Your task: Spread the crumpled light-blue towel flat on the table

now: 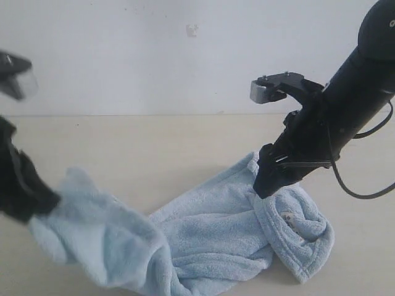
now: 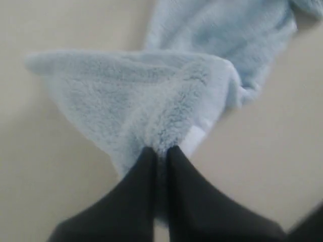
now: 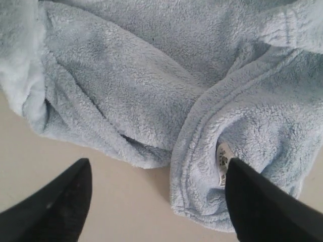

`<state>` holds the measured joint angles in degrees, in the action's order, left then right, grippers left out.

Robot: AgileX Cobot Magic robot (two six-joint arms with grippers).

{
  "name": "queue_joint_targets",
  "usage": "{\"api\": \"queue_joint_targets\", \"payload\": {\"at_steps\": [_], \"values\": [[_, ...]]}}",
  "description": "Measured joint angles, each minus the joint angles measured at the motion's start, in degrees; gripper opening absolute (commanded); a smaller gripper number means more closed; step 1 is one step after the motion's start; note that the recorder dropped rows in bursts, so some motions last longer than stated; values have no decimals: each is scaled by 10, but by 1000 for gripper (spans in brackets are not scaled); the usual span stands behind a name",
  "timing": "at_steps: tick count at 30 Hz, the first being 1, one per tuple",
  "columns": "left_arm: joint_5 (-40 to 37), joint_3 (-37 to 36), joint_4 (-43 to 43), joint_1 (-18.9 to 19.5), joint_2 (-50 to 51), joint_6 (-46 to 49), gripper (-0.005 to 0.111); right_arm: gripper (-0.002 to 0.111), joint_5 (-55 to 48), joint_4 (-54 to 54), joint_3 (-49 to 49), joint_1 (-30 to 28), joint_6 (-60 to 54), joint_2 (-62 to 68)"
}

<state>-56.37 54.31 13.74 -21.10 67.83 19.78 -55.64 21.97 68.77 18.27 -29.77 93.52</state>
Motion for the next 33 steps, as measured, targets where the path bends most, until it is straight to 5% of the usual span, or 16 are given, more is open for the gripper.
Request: {"api": "queue_joint_targets", "payload": {"at_steps": [5,10,12,18,25,28,33], "values": [[-75,-101,119,0,12,94,27,69,11,0,-1,0,0,0],[-132,-164,133,0,13,113,67,69,14,0,-1,0,0,0],[-134,-167,133,0,13,112,73,69,16,0,-1,0,0,0],[-95,-132,93,0,3,67,74,69,16,5,-1,0,0,0],[135,-69,-154,0,-5,-104,74,69,22,11,-1,0,0,0],[205,-50,-244,0,44,-151,74,69,22,11,-1,0,0,0],[215,-9,-372,0,183,-237,74,69,22,11,-1,0,0,0]]}}
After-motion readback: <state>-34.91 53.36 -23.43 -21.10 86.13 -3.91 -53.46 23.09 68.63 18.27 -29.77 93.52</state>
